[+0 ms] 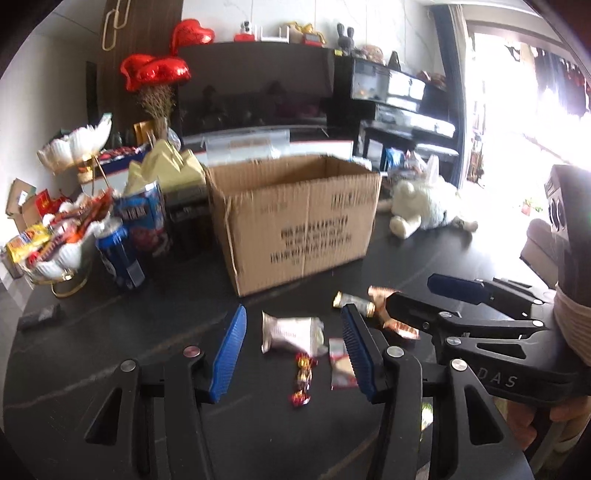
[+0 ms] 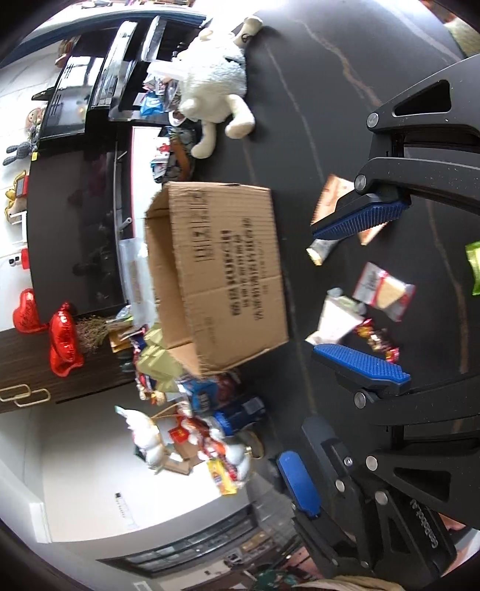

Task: Organize snacks
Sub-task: 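Return both grippers to the remaining snacks on the table, then grasp the gold-wrapped candy with the left gripper while the right gripper grasps the cheese-print packet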

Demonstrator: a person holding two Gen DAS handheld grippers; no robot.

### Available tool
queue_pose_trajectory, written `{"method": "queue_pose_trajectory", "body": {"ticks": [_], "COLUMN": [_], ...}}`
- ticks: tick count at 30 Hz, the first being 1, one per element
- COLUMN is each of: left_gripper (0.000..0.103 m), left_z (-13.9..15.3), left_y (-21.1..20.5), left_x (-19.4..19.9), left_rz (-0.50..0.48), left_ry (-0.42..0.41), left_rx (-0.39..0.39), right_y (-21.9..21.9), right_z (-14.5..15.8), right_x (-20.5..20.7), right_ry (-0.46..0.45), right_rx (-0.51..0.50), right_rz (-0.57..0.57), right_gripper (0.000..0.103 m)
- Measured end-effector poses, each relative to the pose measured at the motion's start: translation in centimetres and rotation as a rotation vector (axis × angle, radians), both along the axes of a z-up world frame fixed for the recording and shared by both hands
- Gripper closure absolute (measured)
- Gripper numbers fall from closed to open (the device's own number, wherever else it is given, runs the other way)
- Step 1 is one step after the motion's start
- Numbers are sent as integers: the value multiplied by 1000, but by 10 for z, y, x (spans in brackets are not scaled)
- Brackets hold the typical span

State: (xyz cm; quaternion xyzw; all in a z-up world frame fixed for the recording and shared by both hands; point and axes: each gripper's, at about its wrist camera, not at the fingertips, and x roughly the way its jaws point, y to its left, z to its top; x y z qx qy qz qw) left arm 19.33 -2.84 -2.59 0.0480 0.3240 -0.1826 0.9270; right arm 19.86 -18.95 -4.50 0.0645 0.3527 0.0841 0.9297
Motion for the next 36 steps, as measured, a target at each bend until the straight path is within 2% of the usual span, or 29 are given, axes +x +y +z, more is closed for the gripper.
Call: {"method": "queue_pose_trajectory", "body": {"ticks": [8, 12, 19, 36], "left_gripper": [62, 67, 77, 87], "left_z": [-45, -66, -95, -107], "left_y": [-2, -5, -10, -12], "left_x": [8, 14, 25, 33], "left_rz": [-67, -92, -126, -116], "left_ry": [94, 136, 233, 246], "left_rx": [-10, 7, -10, 6], "right_y": [6, 4, 3, 10], "right_z": [-37, -53, -72, -88], "right_x": [-4, 2, 6, 15], "right_ry": [91, 147, 186, 224], "right_rx": [-15, 14, 15, 13], "right_rz": [2, 5, -6, -3], "right_gripper": [43, 43, 43, 44]}}
